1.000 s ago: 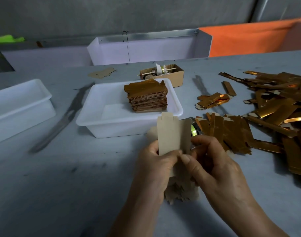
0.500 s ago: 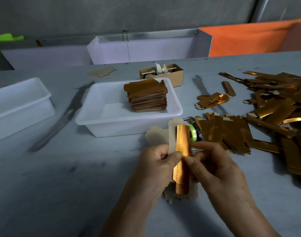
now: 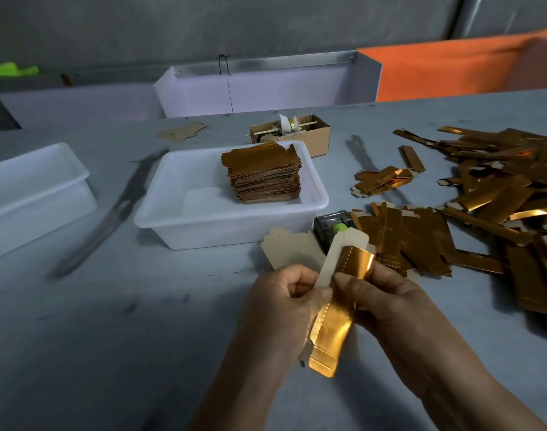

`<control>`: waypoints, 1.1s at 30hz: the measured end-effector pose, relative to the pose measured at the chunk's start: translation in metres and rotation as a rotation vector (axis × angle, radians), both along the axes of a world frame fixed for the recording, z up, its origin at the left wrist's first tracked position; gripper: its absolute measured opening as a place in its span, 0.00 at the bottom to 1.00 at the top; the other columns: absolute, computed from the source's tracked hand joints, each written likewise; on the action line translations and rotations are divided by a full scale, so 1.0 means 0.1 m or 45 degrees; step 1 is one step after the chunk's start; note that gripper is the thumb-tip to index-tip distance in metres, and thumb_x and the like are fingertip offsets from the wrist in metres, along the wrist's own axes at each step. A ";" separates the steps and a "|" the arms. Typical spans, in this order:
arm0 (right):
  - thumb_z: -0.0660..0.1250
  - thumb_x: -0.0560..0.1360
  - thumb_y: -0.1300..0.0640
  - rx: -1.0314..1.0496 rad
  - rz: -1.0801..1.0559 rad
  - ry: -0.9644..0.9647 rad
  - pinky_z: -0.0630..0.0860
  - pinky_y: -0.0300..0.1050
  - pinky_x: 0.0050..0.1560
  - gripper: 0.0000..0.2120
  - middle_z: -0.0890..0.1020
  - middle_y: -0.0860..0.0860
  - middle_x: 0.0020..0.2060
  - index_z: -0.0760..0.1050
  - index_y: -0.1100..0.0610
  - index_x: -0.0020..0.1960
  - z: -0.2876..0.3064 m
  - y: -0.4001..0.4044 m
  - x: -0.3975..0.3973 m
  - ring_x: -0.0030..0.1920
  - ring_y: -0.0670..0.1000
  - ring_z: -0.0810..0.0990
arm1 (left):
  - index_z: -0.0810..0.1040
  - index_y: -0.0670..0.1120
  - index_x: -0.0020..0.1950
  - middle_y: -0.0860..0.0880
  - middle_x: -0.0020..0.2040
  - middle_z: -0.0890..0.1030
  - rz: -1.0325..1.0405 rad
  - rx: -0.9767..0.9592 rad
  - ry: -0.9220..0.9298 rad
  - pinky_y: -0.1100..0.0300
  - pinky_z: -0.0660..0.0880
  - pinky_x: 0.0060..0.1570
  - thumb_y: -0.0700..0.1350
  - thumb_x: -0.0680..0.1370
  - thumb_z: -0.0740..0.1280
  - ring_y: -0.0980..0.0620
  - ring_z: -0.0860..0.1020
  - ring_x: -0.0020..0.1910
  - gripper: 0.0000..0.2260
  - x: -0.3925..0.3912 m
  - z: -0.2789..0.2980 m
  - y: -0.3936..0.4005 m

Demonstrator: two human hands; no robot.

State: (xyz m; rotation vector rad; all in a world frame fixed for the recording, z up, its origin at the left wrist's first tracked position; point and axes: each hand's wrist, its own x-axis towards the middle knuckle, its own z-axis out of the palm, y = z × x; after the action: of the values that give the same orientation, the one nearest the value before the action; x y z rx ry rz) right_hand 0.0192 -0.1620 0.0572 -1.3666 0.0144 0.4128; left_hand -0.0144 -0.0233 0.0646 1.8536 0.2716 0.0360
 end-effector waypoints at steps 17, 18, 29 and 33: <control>0.66 0.67 0.49 -0.083 0.033 0.044 0.79 0.42 0.41 0.16 0.85 0.53 0.43 0.80 0.55 0.52 -0.04 0.04 0.08 0.45 0.50 0.84 | 0.82 0.54 0.47 0.56 0.39 0.80 0.313 0.372 -0.273 0.71 0.73 0.36 0.45 0.74 0.71 0.59 0.78 0.41 0.04 -0.03 -0.04 -0.15; 0.66 0.68 0.50 -0.078 0.038 0.043 0.78 0.41 0.40 0.14 0.85 0.53 0.42 0.81 0.55 0.51 -0.03 0.04 0.09 0.45 0.50 0.84 | 0.83 0.52 0.48 0.55 0.41 0.78 0.313 0.612 -0.368 0.67 0.74 0.38 0.43 0.74 0.71 0.56 0.78 0.42 0.06 -0.04 -0.04 -0.18; 0.69 0.67 0.50 -0.143 0.060 -0.028 0.80 0.37 0.37 0.13 0.84 0.57 0.39 0.81 0.59 0.43 0.03 0.06 0.09 0.39 0.49 0.83 | 0.85 0.40 0.47 0.46 0.36 0.79 0.123 1.555 -0.448 0.56 0.75 0.33 0.39 0.69 0.65 0.47 0.79 0.36 0.12 -0.14 -0.17 -0.49; 0.66 0.74 0.57 -0.146 0.048 0.032 0.77 0.46 0.44 0.10 0.81 0.58 0.37 0.77 0.64 0.48 0.02 0.01 0.16 0.38 0.55 0.80 | 0.82 0.53 0.53 0.51 0.47 0.78 0.137 0.913 -0.189 0.63 0.74 0.39 0.44 0.72 0.73 0.53 0.77 0.47 0.11 -0.06 -0.01 -0.33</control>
State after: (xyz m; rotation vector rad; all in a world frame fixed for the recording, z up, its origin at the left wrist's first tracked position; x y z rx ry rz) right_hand 0.0356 -0.1609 0.0593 -1.4763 0.0337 0.4669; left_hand -0.0200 -0.0561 0.0636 2.5289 0.2741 0.3868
